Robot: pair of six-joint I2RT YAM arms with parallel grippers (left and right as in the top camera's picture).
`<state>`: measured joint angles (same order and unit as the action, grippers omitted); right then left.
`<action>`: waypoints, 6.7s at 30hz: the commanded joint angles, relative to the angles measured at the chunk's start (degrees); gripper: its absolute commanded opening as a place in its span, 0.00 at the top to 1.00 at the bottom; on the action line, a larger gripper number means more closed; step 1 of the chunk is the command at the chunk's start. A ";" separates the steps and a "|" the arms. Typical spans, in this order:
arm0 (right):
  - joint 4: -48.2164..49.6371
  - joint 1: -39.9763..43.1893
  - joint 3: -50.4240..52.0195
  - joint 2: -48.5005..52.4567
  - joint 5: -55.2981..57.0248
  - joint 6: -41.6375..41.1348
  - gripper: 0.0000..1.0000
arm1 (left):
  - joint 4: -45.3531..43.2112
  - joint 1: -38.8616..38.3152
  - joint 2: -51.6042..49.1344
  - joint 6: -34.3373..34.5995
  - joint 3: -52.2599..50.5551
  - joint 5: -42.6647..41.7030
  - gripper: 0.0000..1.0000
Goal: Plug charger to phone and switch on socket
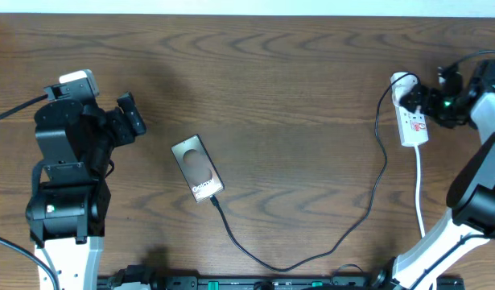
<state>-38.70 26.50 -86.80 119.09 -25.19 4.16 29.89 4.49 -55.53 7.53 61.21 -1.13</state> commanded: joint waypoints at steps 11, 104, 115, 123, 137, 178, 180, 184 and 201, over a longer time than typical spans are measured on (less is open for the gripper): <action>-14.71 2.32 -7.02 -19.41 8.00 -1.90 0.01 | 0.92 0.35 0.57 0.26 1.16 0.31 0.09; -22.62 2.34 -6.88 -30.91 7.08 -4.52 0.01 | -26.51 -4.83 55.45 0.68 -60.98 -7.04 0.03; -22.62 2.34 -6.88 -30.91 7.08 -4.52 0.01 | -26.49 -4.85 55.30 0.68 -60.98 -7.04 0.02; -22.62 2.34 -6.88 -30.91 7.08 -4.52 0.01 | -26.49 -4.83 55.30 0.68 -60.98 -7.04 0.02; -22.62 2.34 -6.88 -30.91 7.08 -4.52 0.01 | -26.49 -4.83 55.30 0.68 -60.98 -7.04 0.02; 62.75 -19.28 86.47 -100.30 9.18 -3.21 0.01 | -26.49 -4.83 55.30 0.68 -60.98 -7.04 0.02; 56.92 -19.32 86.51 -104.52 9.22 -3.10 0.01 | -26.49 -4.83 55.30 0.68 -60.98 -7.04 0.02; 44.65 -19.32 86.49 -113.74 9.25 -2.80 0.01 | -26.49 -4.83 55.30 0.68 -60.98 -7.04 0.02; 35.67 -19.43 86.49 -118.77 9.22 -2.82 0.01 | -26.49 -4.83 55.30 0.68 -60.98 -7.04 0.02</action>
<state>-2.63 7.42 -0.38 0.95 -16.43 0.82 1.06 -0.12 -0.62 7.90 0.91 -7.16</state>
